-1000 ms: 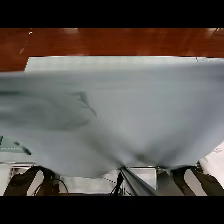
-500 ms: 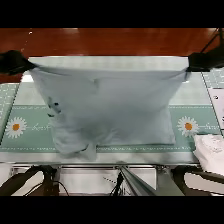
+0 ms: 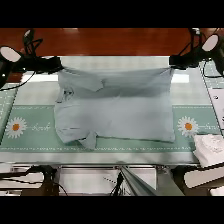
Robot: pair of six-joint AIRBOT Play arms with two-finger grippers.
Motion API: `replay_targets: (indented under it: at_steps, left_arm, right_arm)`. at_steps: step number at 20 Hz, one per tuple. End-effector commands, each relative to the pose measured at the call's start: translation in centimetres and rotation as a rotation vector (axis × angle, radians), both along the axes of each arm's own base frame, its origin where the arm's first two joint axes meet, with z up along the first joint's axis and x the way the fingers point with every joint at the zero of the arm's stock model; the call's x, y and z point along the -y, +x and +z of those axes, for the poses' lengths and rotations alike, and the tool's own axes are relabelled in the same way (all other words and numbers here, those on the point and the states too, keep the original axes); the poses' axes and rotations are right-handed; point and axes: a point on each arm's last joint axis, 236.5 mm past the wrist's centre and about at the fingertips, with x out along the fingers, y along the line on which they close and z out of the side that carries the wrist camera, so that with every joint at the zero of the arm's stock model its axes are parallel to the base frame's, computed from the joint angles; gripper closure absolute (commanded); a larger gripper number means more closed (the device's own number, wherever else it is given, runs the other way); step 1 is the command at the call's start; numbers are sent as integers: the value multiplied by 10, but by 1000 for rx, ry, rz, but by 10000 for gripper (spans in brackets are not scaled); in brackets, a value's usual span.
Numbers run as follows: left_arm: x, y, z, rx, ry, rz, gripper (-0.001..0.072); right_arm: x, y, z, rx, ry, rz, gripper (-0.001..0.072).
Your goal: Fold the shirts.
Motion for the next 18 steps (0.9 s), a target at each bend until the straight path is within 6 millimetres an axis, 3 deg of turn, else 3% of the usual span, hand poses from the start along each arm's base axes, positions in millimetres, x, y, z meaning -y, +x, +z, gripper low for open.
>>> replay_targets:
  at_steps: [1,3,5,7,8,10,13,16,17,18]
  left_arm:
    - [-3,13,-36,-3,53,-27,683]
    - [4,-3,-41,-67,43,-69,683]
    - [10,-47,-55,-243,20,-162,683]
    - [-1,-92,-72,-448,45,-197,684]
    - [-9,-105,-78,-515,69,-191,684]
    - [-17,-115,-84,-560,106,-205,684]
    - [-17,-111,-91,-564,102,-178,683]
    - [-15,-111,-98,-584,95,-170,680]
    - [-16,-112,-97,-588,94,-171,648]
    - [-16,-115,-96,-598,93,-174,507]
  right_arm:
    - [2,7,-38,-43,7,-12,687]
    - [-1,-13,-45,-135,17,5,687]
    - [-7,-56,-50,-299,5,97,687]
    - [-10,-109,-55,-513,15,174,686]
    - [-13,-123,-57,-570,31,184,686]
    - [-15,-132,-64,-604,39,185,686]
    - [-16,-142,-74,-643,48,174,685]
    - [-16,-140,-76,-634,47,169,680]
    - [-16,-140,-76,-631,47,168,567]
    - [-15,-142,-76,-637,46,178,436]
